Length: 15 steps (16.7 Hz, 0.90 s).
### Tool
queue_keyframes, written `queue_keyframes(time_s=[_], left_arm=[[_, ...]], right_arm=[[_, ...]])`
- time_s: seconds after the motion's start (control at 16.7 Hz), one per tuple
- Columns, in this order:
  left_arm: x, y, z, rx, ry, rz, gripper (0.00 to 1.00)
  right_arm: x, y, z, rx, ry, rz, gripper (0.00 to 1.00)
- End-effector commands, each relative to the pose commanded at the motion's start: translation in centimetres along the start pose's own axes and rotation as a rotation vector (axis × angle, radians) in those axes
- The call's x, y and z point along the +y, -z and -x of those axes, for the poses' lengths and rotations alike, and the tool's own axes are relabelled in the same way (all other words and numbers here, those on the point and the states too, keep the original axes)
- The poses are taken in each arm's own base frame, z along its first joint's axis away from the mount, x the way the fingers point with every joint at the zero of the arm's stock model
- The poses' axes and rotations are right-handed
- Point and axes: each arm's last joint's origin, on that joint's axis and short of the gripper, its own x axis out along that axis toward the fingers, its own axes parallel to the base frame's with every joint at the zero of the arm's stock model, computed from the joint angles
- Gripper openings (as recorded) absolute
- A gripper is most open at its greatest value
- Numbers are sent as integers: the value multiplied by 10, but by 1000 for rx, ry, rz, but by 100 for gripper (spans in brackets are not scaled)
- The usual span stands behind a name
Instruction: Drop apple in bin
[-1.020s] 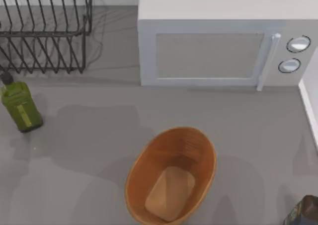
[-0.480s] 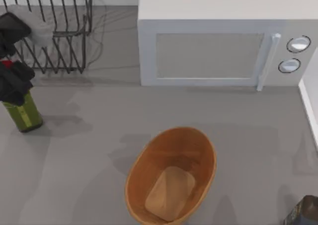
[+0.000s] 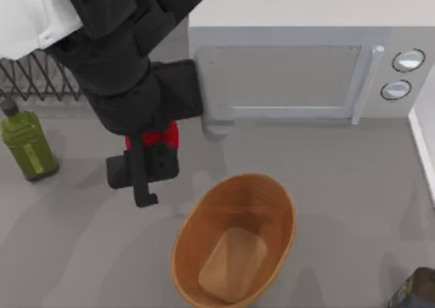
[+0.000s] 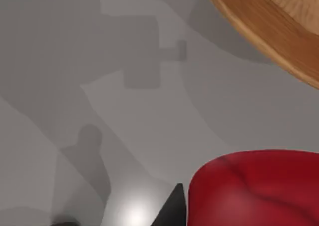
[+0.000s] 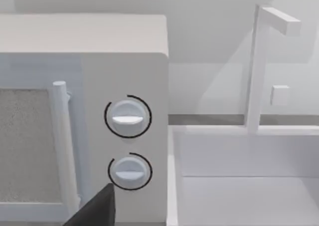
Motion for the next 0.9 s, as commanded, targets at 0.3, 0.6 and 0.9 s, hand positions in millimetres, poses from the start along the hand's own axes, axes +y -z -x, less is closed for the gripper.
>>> queue_keyframes(time_s=[0.3,0.6,0.9], left_arm=[[-42,-53,-33,7,30,-205,0],[-51,-65,-46,15,51,-243,0],[-50,-64,-54,14,50,-239,0]], right_arm=[[0,0,0,0,0,0,100],[0,0,0,0,0,0,100],[0,0,0,0,0,0,100]])
